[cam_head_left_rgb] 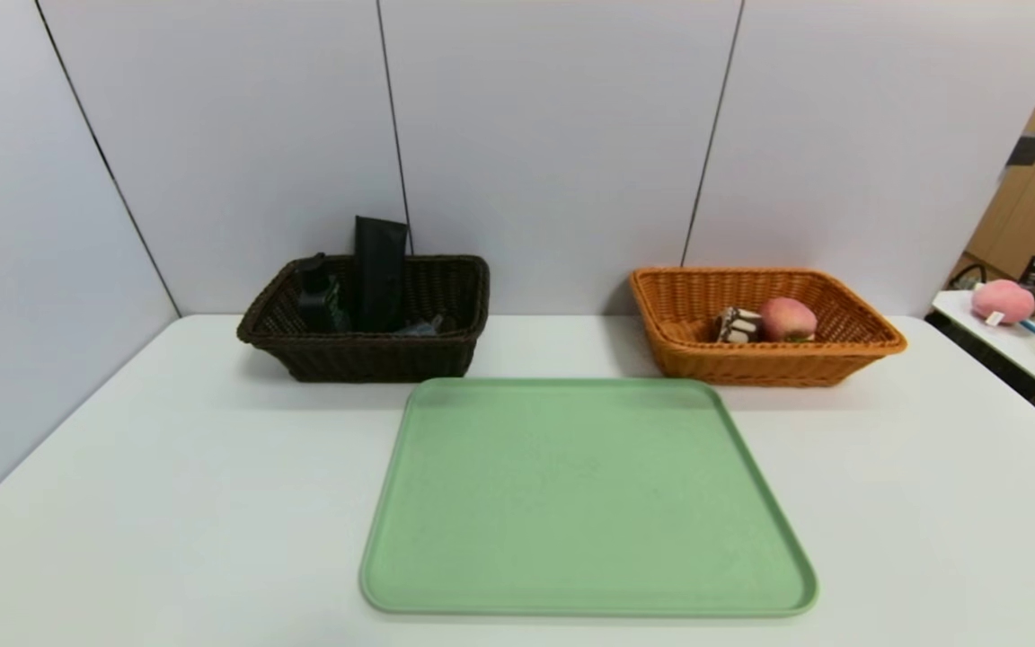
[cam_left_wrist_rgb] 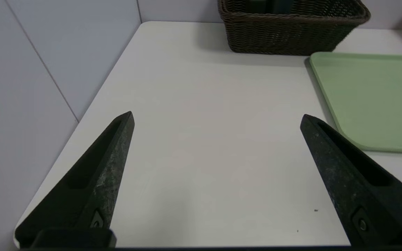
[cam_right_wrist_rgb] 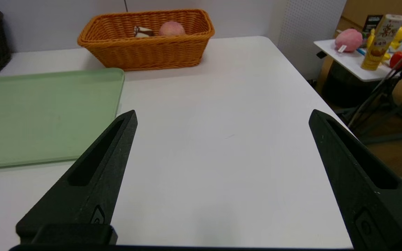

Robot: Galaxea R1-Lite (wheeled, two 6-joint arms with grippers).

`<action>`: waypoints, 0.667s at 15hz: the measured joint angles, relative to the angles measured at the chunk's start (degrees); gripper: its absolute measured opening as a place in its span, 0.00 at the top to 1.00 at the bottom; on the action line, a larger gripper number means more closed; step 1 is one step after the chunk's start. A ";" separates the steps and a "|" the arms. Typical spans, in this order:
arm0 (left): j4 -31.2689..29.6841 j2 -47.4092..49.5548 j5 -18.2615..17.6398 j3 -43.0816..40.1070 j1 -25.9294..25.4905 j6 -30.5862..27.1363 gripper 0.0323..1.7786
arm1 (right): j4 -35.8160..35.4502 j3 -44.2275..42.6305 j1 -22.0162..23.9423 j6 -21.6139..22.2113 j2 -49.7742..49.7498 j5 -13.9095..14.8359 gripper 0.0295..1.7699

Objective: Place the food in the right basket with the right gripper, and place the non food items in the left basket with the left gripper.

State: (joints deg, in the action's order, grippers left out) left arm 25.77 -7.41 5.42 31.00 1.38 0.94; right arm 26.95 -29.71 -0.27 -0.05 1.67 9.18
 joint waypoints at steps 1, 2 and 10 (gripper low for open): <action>-1.08 2.45 -1.68 -1.84 -0.28 -2.41 0.05 | -2.82 2.17 0.09 -0.63 -0.71 -0.21 0.04; -3.23 4.22 -3.04 -4.27 -0.54 -4.85 0.05 | -6.49 4.83 0.09 -1.52 -1.21 -0.28 0.04; -34.83 7.36 -5.40 -29.38 -0.85 -12.51 0.05 | -36.82 29.00 0.13 -7.28 -1.85 -6.99 0.04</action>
State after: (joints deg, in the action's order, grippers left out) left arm -9.06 -0.05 0.02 1.62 0.52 -11.57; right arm -9.86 -0.71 -0.13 -7.33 -0.18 2.19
